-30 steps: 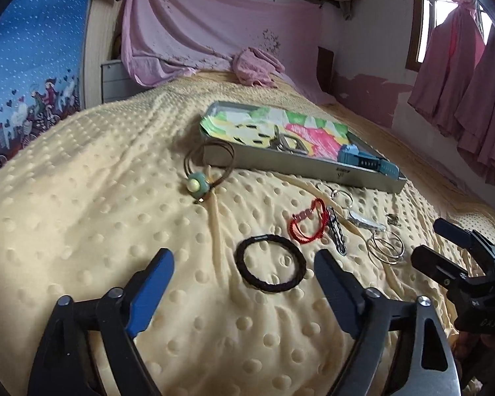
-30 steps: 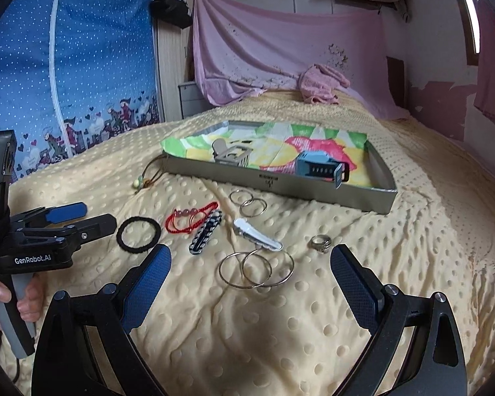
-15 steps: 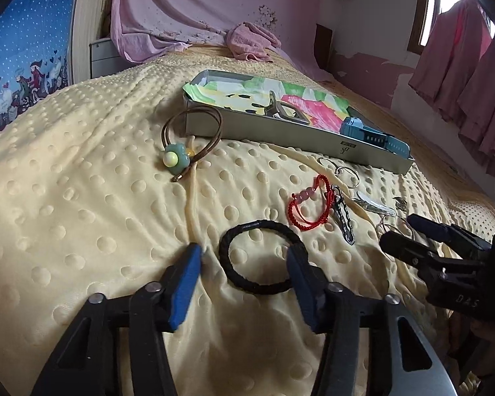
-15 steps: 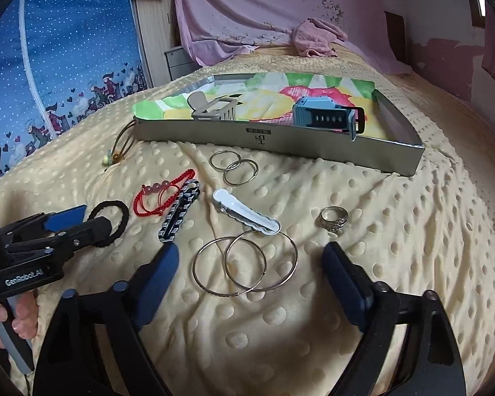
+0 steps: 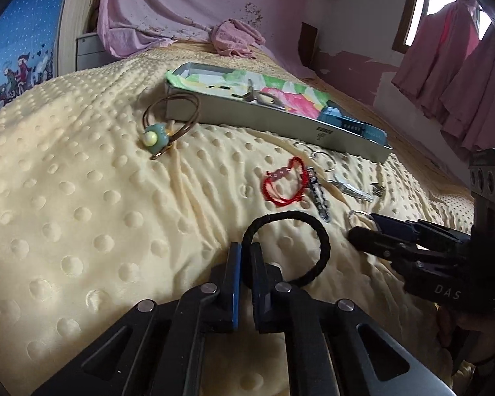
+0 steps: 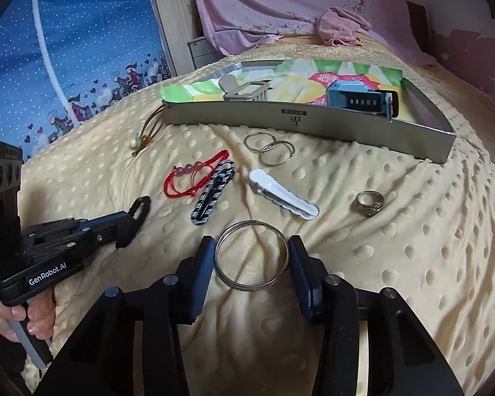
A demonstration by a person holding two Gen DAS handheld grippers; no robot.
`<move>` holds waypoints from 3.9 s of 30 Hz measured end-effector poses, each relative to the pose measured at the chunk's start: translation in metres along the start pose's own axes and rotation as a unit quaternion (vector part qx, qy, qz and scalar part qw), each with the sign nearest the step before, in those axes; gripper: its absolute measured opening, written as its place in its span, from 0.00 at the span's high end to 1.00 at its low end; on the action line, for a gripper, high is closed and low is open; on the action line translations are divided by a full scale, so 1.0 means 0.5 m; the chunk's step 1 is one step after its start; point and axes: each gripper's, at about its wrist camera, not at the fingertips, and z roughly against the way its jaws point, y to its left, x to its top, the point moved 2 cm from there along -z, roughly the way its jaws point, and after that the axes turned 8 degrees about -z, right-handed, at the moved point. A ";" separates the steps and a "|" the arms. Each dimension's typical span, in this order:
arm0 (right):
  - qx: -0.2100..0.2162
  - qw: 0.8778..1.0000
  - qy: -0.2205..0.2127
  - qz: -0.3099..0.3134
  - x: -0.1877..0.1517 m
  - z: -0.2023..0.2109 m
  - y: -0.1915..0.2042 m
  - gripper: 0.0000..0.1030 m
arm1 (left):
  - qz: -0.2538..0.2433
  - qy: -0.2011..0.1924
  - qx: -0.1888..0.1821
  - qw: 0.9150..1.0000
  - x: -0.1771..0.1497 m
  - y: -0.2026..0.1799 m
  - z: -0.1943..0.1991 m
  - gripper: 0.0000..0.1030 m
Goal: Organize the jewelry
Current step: 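Lower the hair tie and hoop earring into the tray and release both, then move both tools back toward the remaining jewelry on the bedspread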
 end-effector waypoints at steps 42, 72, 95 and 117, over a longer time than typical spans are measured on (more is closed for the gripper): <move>-0.129 0.981 -0.118 -0.081 0.266 -0.031 -0.249 0.61 | -0.019 0.004 0.064 0.998 0.325 -0.109 -0.258 0.95; -0.090 0.973 -0.193 -0.090 0.245 0.046 -0.238 0.27 | 0.013 -0.100 0.093 0.991 0.299 -0.100 -0.133 0.19; -0.059 0.953 -0.298 -0.006 0.135 0.234 -0.069 0.04 | 0.030 -0.228 0.134 0.964 0.170 -0.040 0.107 0.00; -0.064 0.970 -0.231 0.047 0.057 0.208 -0.031 0.04 | 0.039 -0.151 0.122 0.980 0.058 0.019 0.095 0.00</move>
